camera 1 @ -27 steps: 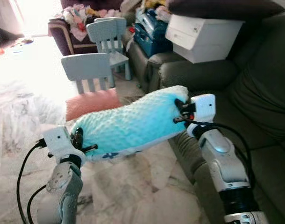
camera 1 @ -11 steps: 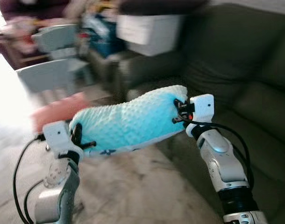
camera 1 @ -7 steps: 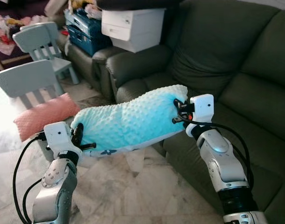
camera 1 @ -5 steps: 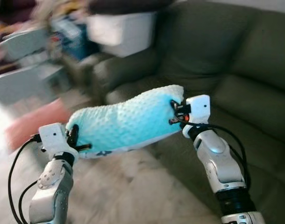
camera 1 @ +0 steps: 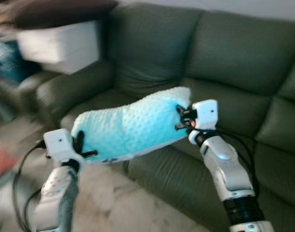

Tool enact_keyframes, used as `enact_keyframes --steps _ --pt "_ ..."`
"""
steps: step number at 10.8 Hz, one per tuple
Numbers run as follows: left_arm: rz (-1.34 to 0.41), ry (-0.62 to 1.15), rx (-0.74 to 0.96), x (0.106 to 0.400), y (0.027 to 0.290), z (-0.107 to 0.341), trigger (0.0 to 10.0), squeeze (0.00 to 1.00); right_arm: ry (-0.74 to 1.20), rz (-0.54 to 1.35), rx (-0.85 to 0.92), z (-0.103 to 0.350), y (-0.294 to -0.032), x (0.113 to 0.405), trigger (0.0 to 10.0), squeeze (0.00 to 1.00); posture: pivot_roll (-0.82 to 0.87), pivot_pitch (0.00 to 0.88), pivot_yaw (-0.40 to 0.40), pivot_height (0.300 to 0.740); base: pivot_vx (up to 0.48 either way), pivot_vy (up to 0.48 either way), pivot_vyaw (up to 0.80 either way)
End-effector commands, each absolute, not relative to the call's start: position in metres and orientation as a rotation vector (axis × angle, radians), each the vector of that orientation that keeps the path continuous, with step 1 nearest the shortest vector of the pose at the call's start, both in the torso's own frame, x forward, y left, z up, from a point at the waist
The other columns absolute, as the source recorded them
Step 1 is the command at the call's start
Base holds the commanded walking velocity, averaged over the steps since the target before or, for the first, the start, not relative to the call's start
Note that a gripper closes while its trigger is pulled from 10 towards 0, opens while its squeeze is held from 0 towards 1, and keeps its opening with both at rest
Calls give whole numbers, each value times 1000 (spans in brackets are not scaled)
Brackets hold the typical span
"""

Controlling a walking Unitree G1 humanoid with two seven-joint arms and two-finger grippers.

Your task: Move the pillow to the sofa

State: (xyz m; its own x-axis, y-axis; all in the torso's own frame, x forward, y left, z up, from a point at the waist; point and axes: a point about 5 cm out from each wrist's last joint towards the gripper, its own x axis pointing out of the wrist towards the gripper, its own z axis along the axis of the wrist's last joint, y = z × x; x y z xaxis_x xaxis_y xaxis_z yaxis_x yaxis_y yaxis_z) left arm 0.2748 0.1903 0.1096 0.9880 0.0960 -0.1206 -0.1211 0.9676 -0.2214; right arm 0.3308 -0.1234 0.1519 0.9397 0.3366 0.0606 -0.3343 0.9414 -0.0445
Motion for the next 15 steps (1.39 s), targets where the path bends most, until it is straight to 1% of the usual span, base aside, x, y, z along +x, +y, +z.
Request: enact_keyframes --steps 1,3,6,13,15 --pt "113 127 -221 276 187 110 10000 0 -102 332 -39 161 -126 332 10000 0 -235 0 52 740 0 0 0" --pt "117 148 -254 276 185 106 10000 0 -102 334 -35 161 -126 331 10000 0 -235 0 52 740 0 0 0" --pt "125 141 -250 277 188 108 10000 0 -88 331 -33 159 -125 332 10000 0 -234 0 49 740 0 0 0" --pt "105 154 -229 279 186 107 10000 0 -87 331 -35 160 -126 333 10000 0 -240 0 47 740 0 480 -781" --pt "102 163 -247 279 185 106 10000 0 -88 330 -35 160 -127 333 10000 0 -241 0 48 740 0 480 -781"
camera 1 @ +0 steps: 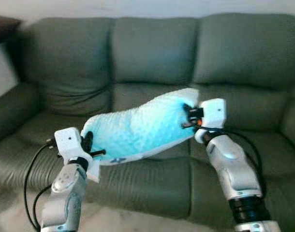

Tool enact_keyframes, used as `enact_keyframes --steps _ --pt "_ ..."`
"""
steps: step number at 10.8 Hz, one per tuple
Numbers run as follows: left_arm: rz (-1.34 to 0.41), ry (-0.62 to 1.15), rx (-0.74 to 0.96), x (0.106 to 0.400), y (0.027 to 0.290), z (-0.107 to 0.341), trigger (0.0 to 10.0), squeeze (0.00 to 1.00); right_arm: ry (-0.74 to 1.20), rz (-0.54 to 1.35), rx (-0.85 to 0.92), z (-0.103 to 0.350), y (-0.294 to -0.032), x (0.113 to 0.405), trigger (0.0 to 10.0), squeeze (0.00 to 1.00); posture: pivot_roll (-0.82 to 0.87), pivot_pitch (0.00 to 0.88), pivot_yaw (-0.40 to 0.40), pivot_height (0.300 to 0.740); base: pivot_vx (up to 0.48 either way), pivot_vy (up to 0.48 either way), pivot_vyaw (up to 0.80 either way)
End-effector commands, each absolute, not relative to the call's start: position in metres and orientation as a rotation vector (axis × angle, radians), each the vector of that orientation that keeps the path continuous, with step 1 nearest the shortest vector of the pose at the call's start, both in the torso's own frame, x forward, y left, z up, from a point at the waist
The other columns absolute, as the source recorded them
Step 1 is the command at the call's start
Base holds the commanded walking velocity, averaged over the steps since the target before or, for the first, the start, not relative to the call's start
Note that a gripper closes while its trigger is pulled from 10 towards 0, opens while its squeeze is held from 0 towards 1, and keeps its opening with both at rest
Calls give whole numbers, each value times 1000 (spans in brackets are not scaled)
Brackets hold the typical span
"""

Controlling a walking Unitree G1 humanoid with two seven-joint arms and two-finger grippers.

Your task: Move the pillow to the sofa

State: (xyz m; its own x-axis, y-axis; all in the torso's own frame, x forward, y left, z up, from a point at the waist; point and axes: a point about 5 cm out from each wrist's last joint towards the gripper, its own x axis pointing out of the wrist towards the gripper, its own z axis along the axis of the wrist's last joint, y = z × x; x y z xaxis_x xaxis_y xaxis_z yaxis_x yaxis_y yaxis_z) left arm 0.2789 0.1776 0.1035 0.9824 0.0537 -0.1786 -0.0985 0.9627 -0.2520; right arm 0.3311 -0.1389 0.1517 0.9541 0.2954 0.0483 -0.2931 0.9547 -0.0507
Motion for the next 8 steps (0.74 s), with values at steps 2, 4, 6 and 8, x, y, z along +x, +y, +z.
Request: enact_keyframes --steps 2,4,6,8 --pt "103 169 -246 279 185 104 10000 0 -93 334 -35 161 -127 332 10000 0 -243 0 46 740 0 480 -213" --pt "102 183 -241 278 184 103 10000 0 -95 335 -38 161 -128 332 10000 0 -244 0 46 740 0 480 0" --pt "93 187 -234 279 183 103 10000 0 -96 333 -36 161 -127 332 10000 0 -245 0 48 740 0 480 0" --pt "74 152 -210 280 180 107 10000 0 -97 333 -34 161 -127 331 10000 0 -243 0 50 740 0 480 0"
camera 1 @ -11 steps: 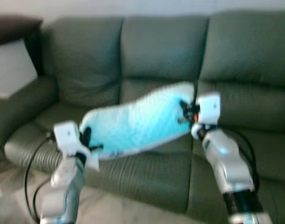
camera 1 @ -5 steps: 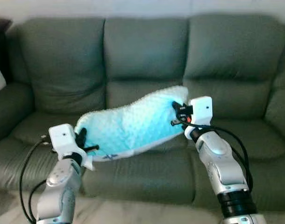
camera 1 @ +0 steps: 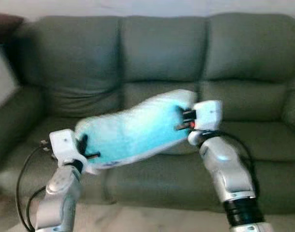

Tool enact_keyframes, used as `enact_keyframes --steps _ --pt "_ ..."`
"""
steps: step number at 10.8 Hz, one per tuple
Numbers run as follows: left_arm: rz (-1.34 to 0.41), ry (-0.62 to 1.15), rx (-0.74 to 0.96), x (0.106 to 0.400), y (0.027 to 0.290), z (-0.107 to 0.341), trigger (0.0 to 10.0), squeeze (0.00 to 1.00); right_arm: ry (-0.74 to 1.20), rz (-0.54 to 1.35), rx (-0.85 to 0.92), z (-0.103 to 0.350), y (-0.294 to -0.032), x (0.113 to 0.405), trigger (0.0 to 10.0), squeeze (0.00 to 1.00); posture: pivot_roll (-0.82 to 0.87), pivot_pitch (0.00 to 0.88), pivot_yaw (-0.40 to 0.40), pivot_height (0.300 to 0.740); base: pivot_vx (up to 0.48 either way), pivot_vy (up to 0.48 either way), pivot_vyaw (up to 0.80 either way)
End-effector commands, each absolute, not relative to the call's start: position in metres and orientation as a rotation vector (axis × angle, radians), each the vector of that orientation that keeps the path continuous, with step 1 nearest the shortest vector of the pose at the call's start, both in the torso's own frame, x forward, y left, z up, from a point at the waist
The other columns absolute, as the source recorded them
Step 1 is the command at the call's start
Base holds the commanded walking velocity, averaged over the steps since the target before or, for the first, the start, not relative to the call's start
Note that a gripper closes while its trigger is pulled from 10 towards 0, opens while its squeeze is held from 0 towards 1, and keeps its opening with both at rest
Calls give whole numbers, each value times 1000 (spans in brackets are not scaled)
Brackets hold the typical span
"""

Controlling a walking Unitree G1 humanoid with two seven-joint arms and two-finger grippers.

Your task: Move the pillow to the sofa

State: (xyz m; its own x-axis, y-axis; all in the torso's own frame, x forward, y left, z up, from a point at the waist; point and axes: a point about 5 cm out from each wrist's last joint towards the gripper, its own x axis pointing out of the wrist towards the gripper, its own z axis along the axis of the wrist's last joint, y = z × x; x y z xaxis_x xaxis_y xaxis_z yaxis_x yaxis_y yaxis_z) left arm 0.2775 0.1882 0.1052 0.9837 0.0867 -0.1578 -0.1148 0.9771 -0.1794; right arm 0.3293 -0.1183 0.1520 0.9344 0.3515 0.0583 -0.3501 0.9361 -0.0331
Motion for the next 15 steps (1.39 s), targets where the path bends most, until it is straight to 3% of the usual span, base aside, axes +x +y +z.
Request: enact_keyframes --steps 1,7,15 --pt "53 127 -176 280 177 112 10000 0 -98 334 -33 161 -126 331 10000 0 -240 0 50 740 0 0 0" --pt "33 89 -185 280 169 115 10000 0 -98 330 -30 160 -126 331 10000 0 -241 0 52 740 0 0 0" --pt "74 95 -217 281 171 111 10000 0 -92 331 -48 161 -129 332 10000 0 -250 0 41 740 0 0 -688"
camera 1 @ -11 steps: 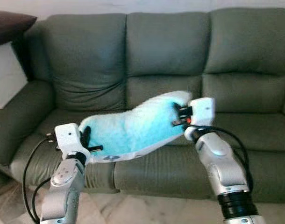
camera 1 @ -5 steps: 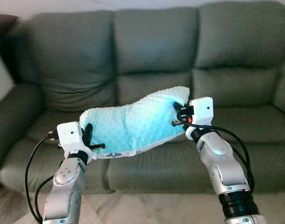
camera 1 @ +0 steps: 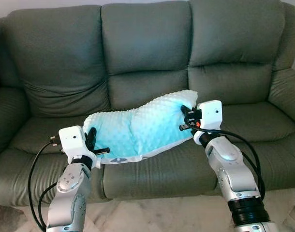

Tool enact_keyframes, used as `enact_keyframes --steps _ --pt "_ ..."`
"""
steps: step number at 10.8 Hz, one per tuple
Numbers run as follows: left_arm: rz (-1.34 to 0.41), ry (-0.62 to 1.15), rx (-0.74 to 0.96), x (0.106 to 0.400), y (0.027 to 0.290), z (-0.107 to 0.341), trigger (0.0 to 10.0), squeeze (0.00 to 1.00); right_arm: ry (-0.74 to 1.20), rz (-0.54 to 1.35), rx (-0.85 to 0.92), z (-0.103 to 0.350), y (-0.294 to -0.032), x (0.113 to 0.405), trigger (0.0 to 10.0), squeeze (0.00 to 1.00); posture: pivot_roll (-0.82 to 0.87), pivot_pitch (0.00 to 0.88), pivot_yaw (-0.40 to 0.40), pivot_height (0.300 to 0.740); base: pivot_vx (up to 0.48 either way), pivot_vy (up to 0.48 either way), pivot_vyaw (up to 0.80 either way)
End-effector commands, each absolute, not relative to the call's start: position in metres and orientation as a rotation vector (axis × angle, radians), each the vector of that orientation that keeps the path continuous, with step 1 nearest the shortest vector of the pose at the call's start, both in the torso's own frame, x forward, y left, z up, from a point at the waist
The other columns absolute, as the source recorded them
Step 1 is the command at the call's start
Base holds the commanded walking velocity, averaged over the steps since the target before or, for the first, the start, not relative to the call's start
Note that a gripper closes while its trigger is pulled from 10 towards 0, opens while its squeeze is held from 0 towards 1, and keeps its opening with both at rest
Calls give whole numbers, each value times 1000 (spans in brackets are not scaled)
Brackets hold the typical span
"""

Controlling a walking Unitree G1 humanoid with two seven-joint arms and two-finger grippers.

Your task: Move the pillow to the sofa

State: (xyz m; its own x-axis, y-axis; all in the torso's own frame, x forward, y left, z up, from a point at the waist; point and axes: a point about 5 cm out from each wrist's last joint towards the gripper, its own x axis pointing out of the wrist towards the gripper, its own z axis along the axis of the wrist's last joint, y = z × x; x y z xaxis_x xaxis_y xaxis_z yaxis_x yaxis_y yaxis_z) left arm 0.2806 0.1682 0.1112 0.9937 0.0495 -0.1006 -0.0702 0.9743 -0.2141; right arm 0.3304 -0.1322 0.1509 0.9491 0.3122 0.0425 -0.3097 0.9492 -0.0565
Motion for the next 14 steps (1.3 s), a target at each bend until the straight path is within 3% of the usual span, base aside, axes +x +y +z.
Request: enact_keyframes --steps 1,14 --pt "74 96 -219 281 171 111 10000 0 -93 332 -51 161 -128 332 10000 0 -250 0 40 740 0 0 0" --pt "86 115 -260 278 167 107 10000 0 -81 331 -62 160 -130 331 10000 0 -257 0 34 740 0 0 0"
